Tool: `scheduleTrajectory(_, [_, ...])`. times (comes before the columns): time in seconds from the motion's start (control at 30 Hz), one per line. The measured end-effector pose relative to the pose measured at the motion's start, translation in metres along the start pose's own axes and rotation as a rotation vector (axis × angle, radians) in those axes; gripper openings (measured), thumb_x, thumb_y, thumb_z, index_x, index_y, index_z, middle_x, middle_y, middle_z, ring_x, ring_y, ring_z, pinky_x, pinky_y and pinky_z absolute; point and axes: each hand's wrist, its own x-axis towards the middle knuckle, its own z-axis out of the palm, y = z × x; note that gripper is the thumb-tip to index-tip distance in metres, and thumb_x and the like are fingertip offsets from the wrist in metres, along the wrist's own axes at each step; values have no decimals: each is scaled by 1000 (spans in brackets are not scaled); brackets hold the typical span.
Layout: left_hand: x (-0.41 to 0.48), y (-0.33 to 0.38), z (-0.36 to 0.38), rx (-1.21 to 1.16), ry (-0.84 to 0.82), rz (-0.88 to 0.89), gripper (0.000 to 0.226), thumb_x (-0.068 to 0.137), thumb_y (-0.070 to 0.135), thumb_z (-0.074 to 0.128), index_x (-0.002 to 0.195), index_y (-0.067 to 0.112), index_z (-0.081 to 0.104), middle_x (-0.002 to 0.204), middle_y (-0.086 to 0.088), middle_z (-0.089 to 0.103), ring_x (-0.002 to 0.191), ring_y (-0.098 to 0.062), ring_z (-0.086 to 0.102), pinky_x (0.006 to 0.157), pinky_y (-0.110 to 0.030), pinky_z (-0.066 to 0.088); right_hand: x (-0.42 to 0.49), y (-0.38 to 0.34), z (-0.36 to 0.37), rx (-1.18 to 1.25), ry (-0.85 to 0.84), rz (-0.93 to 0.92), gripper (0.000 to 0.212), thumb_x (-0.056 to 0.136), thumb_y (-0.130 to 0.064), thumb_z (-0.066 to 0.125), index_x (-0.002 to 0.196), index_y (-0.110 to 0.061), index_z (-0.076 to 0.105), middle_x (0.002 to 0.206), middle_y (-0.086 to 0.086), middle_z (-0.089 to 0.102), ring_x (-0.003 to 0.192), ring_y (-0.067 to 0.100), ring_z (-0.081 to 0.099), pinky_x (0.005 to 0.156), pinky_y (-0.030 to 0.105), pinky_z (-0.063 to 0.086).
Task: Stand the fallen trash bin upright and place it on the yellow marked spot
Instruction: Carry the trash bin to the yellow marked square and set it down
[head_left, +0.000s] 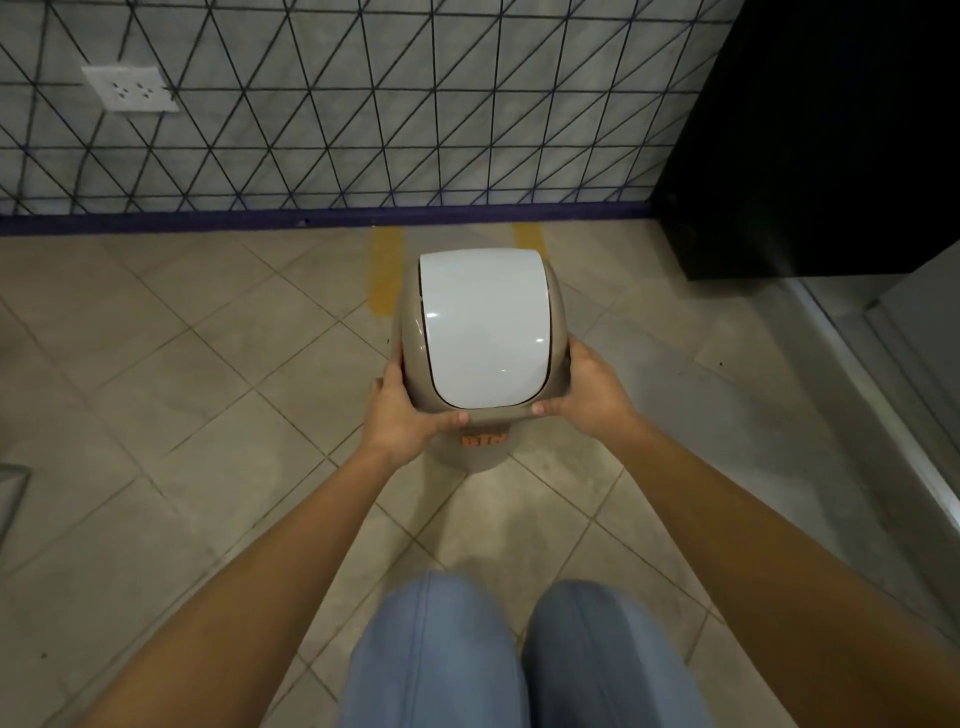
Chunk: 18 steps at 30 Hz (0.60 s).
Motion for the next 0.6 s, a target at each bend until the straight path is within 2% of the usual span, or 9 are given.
scheduleTrajectory(0.1, [-1, -6, 4, -67, 2, -30, 120, 43, 22, 94, 144, 13, 29, 141, -7, 47, 131, -25, 44, 106, -48, 41, -1, 11, -2, -13, -21, 28, 103, 57, -9, 86, 142, -14, 29, 140, 7, 47, 129, 25, 44, 103, 32, 38])
scheduleTrajectory(0.2, [3, -9, 0, -30, -34, -14, 116, 40, 30, 94, 138, 14, 33, 138, -4, 49, 127, -22, 47, 103, -47, 44, 1, 14, -2, 9, -74, 71, 105, 56, -9, 87, 142, -13, 26, 139, 6, 48, 129, 25, 44, 96, 26, 36])
scheduleTrajectory(0.4, [28, -5, 3, -37, -58, 68, 114, 39, 34, 94, 134, 17, 34, 136, 1, 51, 126, -17, 48, 102, -46, 46, 31, 14, -11, 7, -143, 103, 106, 56, -8, 87, 143, -10, 26, 141, 7, 46, 130, 24, 43, 104, 30, 37])
scheduleTrajectory(0.47, [38, -3, 3, -38, -56, 89, 118, 37, 38, 93, 136, 18, 33, 137, 1, 49, 127, -17, 47, 103, -45, 45, 41, 13, -14, 17, -155, 87, 105, 57, -8, 87, 143, -10, 26, 142, 7, 46, 131, 24, 43, 107, 33, 37])
scheduleTrajectory(0.6, [58, 1, 3, -40, -59, 117, 119, 42, 34, 94, 141, 19, 30, 140, 1, 48, 129, -17, 46, 105, -46, 43, 61, 12, -17, 32, -152, 94, 102, 60, -8, 85, 143, -11, 27, 141, 7, 46, 130, 25, 44, 108, 36, 38])
